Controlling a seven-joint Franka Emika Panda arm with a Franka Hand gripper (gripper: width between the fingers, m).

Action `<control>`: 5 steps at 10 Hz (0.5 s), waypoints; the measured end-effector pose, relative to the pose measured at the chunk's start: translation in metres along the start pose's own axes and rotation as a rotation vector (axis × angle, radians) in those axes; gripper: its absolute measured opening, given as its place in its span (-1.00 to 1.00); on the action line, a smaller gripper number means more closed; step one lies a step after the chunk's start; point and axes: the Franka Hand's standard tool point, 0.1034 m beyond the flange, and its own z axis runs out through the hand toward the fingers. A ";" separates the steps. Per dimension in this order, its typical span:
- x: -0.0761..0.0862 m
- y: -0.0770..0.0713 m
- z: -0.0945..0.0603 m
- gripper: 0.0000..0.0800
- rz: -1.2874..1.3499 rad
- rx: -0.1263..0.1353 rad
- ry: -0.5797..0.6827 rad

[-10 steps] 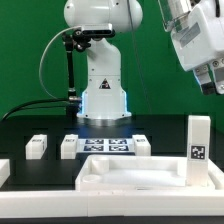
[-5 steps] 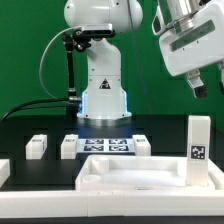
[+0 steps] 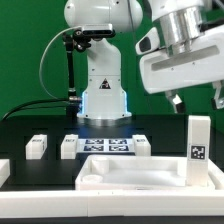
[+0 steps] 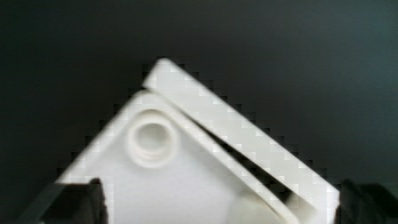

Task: Assemble desk

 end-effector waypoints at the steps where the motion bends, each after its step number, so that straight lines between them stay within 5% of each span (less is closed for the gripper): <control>1: 0.003 -0.003 -0.002 0.62 -0.076 0.003 -0.002; 4: 0.005 0.001 0.002 0.62 -0.286 -0.001 0.005; 5: 0.002 0.015 0.016 0.62 -0.393 -0.022 0.006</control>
Offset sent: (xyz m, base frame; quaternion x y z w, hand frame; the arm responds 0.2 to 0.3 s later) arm 0.0000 0.0000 0.0000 0.0000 0.0000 -0.1938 0.9810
